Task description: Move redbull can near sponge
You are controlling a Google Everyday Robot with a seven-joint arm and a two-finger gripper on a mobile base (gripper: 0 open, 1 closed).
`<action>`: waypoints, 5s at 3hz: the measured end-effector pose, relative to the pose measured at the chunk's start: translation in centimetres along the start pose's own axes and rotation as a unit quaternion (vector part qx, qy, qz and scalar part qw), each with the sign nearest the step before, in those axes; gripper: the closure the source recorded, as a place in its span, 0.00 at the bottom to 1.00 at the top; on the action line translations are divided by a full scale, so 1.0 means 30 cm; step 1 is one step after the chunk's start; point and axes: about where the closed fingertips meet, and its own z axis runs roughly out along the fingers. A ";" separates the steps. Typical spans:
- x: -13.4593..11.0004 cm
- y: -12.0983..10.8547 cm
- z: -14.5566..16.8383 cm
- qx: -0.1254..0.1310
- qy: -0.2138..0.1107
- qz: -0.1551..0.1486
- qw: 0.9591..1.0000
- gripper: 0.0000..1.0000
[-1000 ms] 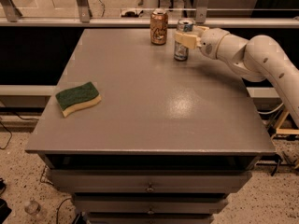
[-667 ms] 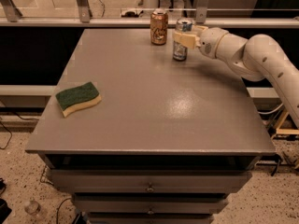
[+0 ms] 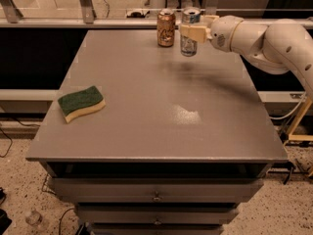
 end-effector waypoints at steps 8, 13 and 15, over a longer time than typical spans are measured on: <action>0.021 1.049 -0.091 -0.122 -0.036 0.030 0.991 1.00; 0.087 1.051 -0.015 -0.147 -0.018 0.031 0.989 0.35; 0.082 1.062 -0.010 -0.150 -0.018 0.030 0.988 0.00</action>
Offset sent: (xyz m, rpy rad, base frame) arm -0.1455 0.0605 0.0427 -0.0176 -0.0540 0.0666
